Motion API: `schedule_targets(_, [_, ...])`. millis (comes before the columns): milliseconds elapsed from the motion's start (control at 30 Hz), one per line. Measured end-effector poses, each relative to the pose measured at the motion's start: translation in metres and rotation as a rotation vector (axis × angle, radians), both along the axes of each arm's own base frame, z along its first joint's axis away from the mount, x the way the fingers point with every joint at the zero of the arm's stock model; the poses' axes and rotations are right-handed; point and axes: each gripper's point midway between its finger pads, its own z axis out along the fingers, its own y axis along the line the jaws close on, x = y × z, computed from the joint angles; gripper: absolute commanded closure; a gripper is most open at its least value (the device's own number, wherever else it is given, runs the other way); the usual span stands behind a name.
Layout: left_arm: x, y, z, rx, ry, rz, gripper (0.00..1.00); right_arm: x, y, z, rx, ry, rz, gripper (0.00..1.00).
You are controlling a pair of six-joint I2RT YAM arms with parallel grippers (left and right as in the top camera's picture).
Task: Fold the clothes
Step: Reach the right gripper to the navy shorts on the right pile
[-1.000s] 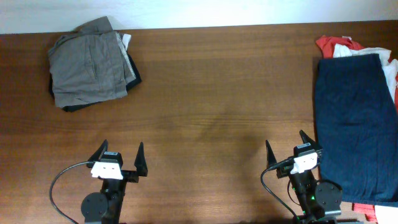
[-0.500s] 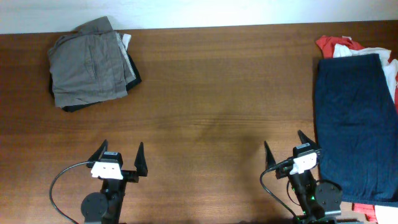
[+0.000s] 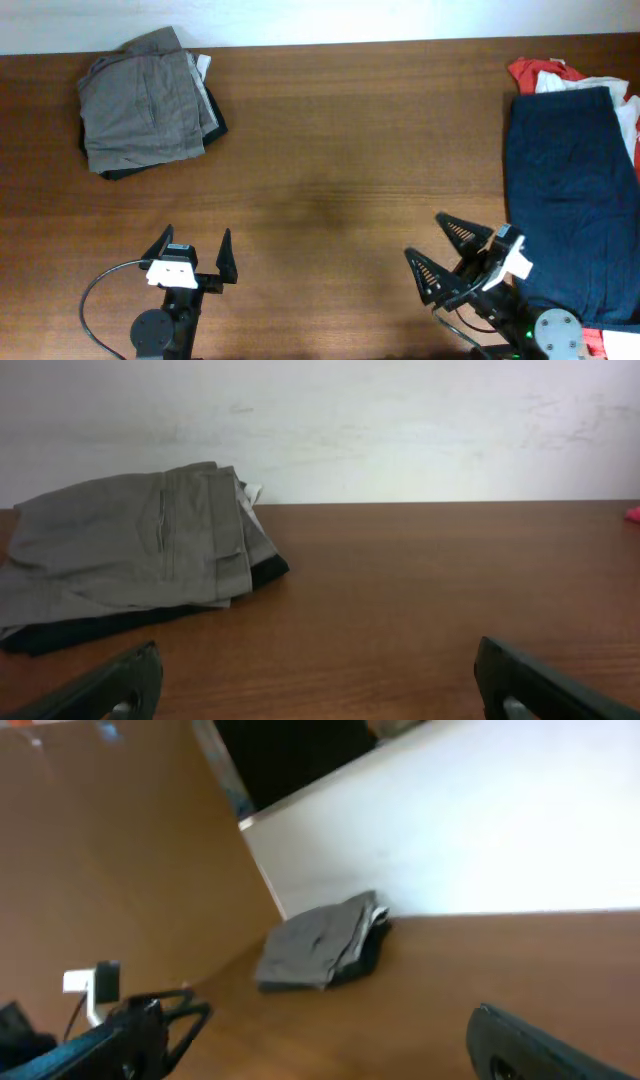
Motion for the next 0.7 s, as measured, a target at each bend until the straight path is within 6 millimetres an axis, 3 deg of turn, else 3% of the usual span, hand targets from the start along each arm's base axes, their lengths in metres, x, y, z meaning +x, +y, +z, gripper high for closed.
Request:
schedule_targets(33, [0.0,0.0,0.0,0.0,0.002,0.0,0.01,0.007,-0.004,0.006,-0.031,0.036,-0.037,0.02])
schedule_targets(133, [0.0,0.0,0.0,0.0,0.003,0.0,0.01,0.053,-0.037,0.042,-0.211,0.228,-0.271,0.02])
schedule_targets(267, [0.0,0.0,0.0,0.0,0.002,0.0,0.01,0.107,-0.103,0.045,-0.497,0.515,-0.611,0.01])
schedule_targets(400, [0.0,0.0,0.0,0.0,0.002,0.0,0.01,0.152,-0.146,0.013,-0.747,0.799,-0.776,0.02])
schedule_targets(500, [0.0,0.0,0.0,0.0,0.002,0.0,0.01,0.173,-0.156,-0.036,-0.899,0.986,-0.764,0.01])
schedule_targets(567, [0.0,0.0,0.0,0.0,0.002,0.0,0.01,0.181,-0.165,-0.055,-0.952,1.038,-0.785,0.01])
schedule_targets(700, [0.0,0.0,0.0,0.0,0.002,-0.001,0.01,0.206,-0.211,-0.084,-0.935,1.095,-0.905,0.02])
